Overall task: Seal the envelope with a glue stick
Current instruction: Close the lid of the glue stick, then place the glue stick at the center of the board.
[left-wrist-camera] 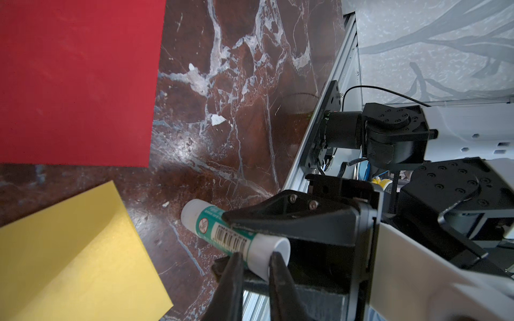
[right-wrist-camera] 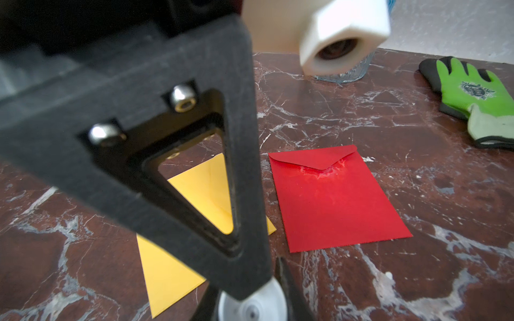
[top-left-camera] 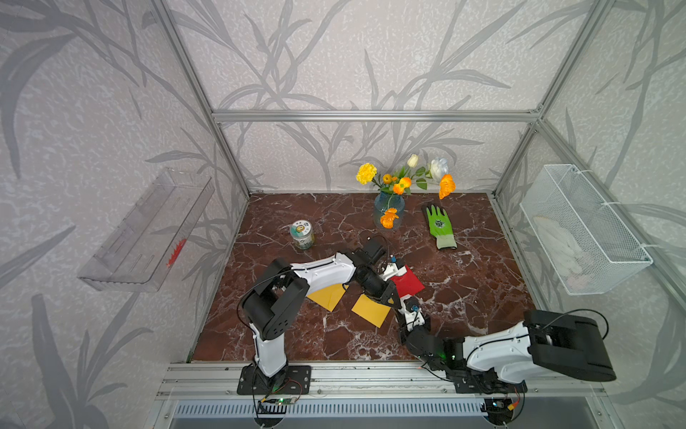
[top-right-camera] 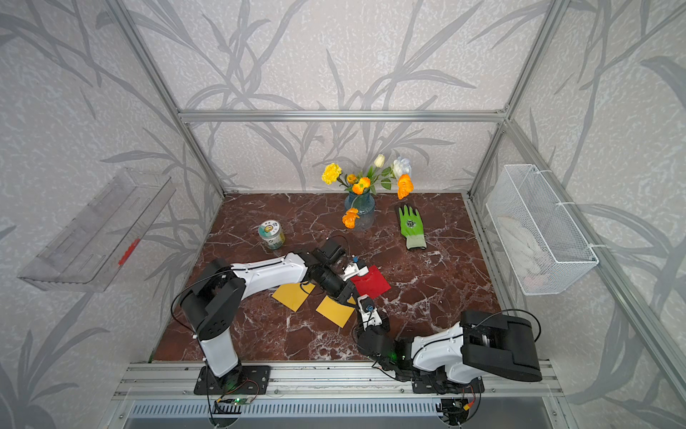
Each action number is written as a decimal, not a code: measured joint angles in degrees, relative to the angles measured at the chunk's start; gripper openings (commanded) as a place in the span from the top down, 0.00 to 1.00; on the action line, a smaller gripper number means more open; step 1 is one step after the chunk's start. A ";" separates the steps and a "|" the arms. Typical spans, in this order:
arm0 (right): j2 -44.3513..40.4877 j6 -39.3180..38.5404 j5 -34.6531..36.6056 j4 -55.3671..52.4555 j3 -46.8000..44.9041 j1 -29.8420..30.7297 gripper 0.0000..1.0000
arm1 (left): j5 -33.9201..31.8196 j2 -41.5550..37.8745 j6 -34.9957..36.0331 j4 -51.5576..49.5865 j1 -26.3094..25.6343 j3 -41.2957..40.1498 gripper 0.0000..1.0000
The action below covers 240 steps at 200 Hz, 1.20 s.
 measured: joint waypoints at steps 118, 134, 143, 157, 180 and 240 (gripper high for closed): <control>-27.26 5.33 -2.27 -20.44 -7.02 0.46 1.00 | -4.31 -0.24 -4.76 -7.30 2.32 3.87 0.48; -32.61 5.53 -1.84 -24.52 -8.13 0.24 1.00 | -3.19 -2.69 -7.56 -4.79 4.15 3.32 0.43; -35.93 5.64 -1.55 -26.97 -8.70 -0.07 1.00 | -2.43 -4.72 -9.29 -2.73 5.40 2.71 0.43; -41.46 5.68 -1.77 -30.84 -9.22 -1.27 1.00 | -1.55 -7.61 -11.76 0.24 7.34 1.68 0.42; -52.96 6.56 -5.90 -40.44 -8.09 -8.33 1.00 | -1.62 -10.40 -15.61 5.16 10.84 -0.85 0.41; -56.08 10.32 -26.34 -67.30 9.38 -40.15 1.00 | -5.27 -10.80 -21.88 11.61 17.49 -7.67 0.39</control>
